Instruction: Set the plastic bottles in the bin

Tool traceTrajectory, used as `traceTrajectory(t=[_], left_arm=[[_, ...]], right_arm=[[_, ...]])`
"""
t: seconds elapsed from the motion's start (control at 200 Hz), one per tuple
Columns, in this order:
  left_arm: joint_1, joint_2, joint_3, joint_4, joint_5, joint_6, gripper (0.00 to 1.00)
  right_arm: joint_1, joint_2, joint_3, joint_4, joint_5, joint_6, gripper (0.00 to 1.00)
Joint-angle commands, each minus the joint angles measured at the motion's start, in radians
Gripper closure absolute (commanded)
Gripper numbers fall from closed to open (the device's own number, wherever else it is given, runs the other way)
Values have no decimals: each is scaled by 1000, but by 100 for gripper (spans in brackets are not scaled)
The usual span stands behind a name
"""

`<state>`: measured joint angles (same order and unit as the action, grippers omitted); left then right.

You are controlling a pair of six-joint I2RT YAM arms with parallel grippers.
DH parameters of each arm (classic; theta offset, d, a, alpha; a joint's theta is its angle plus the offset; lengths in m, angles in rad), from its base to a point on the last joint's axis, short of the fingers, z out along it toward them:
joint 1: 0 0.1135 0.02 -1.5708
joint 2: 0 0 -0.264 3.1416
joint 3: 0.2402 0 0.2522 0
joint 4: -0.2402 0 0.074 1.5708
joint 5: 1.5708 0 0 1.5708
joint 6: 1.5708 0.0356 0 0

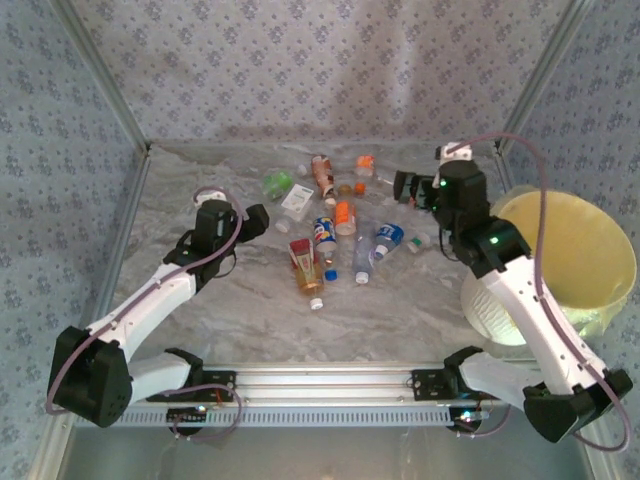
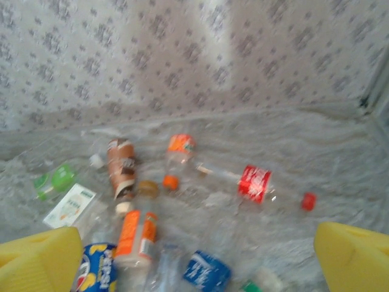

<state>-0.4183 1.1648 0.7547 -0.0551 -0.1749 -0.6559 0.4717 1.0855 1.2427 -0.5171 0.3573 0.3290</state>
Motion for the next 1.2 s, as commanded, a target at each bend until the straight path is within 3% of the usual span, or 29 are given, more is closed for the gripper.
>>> traceTrajectory(t=[0.0,0.295,0.57,0.929,1.194], left_arm=[[7,-33,-13,-12,-30,-23,2],[24,-69,-41,-28,-45,-31,2],[39,-120,-86,-44,-83,-60,2],[47,-148,-107,-64,-107,-66,2],[49,-148,-111,-73,-105,-67,2]], right_arm=[[78,23,-103,55,144,176,0],[100,177,-195,-16,209,534,0],[36,254,-310,0,86,778,0],[-8,318,-446,158,-73,832,0],[-15,374,-473,147,-79,830,0]])
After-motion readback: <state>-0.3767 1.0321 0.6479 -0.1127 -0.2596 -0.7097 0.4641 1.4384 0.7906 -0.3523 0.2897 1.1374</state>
